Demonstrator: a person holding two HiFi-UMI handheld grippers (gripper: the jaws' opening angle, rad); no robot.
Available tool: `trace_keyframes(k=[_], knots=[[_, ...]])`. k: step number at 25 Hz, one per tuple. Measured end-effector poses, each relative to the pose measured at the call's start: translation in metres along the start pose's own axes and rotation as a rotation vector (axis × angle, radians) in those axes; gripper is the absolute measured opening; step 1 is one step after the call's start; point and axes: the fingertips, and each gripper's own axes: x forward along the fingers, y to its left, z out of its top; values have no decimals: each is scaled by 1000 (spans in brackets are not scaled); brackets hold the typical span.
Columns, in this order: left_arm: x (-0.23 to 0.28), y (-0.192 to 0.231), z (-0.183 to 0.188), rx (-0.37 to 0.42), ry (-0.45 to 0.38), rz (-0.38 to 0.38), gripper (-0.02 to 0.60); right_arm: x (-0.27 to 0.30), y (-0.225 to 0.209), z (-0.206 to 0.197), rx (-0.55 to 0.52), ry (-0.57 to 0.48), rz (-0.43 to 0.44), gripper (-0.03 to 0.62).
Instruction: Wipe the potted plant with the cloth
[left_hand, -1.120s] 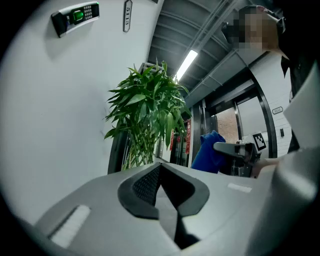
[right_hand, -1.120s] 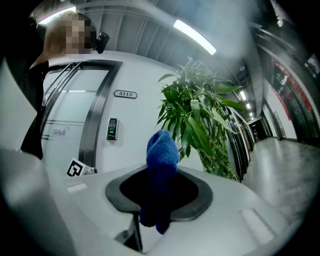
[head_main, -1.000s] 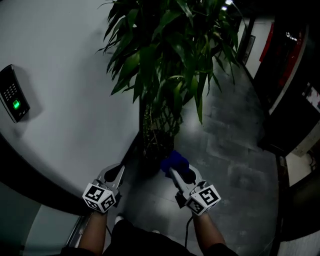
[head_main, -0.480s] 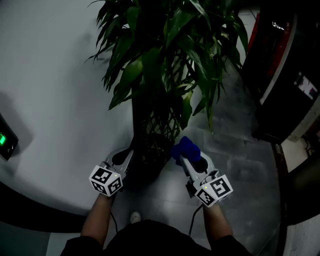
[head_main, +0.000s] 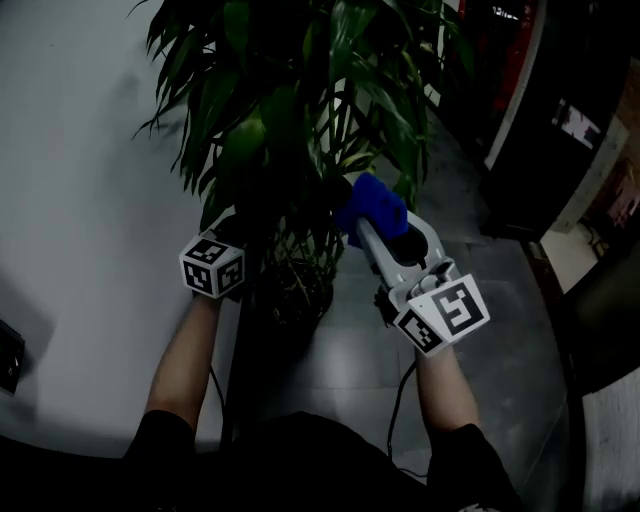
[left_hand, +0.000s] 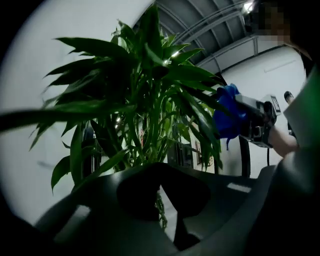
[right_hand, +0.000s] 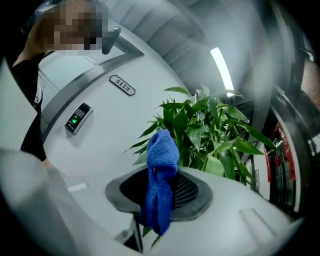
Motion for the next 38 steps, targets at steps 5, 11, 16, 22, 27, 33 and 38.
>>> trace_keyframes(k=[5, 11, 16, 22, 27, 33, 38], knots=[[28, 4, 20, -8, -2, -65, 8, 15, -7, 44, -77, -35, -10, 112], [32, -14, 58, -43, -99, -132, 8, 40, -9, 77, -185, -78, -35, 110], [27, -24, 75, 24, -86, -104, 8, 76, 0, 84, -150, -116, -6, 112], [19, -49, 83, 145, -84, -127, 6, 119, 17, 53, -111, -49, 39, 112], [16, -63, 87, 238, -82, -141, 6, 133, 30, 20, -126, 25, 74, 112], [14, -73, 86, 207, -102, -179, 6, 127, 40, -2, -3, 58, 131, 112], [20, -79, 79, 314, -61, -168, 8, 120, 53, -18, -15, 118, 187, 112]])
